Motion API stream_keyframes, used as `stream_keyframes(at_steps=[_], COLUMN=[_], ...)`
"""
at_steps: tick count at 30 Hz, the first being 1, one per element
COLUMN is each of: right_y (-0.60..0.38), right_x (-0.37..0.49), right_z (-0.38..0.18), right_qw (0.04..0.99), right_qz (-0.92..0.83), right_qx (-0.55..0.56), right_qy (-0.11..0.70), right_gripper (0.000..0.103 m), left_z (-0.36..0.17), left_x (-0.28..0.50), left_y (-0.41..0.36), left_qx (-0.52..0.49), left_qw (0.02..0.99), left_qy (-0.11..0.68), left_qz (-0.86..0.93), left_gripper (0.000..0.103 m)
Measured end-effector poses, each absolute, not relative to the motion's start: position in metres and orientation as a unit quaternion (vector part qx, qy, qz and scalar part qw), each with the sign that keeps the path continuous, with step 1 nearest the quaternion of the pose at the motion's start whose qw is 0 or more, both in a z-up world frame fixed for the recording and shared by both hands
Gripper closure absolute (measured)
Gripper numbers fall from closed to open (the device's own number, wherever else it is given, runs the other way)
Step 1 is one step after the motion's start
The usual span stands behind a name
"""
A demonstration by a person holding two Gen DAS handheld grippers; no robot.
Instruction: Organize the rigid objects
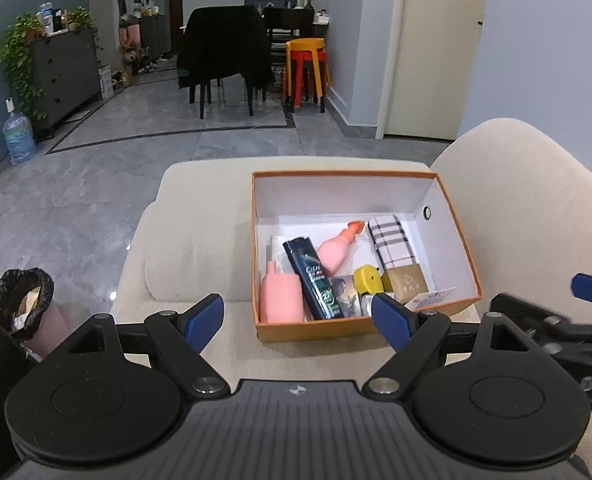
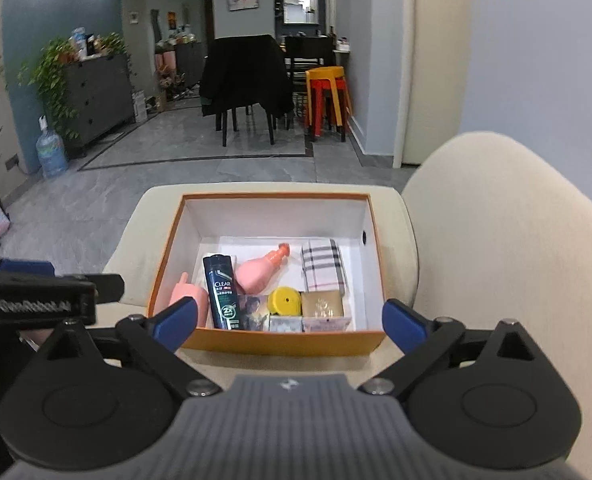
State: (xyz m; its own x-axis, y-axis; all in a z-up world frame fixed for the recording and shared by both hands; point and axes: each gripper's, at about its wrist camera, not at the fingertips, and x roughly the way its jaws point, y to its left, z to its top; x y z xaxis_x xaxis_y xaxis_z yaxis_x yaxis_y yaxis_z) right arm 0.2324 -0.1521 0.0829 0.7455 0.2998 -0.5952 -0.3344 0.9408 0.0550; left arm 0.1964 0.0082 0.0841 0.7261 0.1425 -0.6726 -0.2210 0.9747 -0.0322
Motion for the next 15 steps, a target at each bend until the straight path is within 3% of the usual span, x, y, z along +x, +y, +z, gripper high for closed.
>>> stream_keyframes(at_steps=[15], right_y=[-0.145], right_x=[0.201], right_z=[0.087], right_qw=[0.936], right_qz=[0.157], right_qx=[-0.055], right_qy=[0.31], right_gripper=[0.005], left_z=[0.075], left_x=[0.162], left_y=[-0.003], left_qx=[-0.05], left_qw=[0.922], left_qy=[0.367], left_qz=[0.115], left_gripper=[0.005])
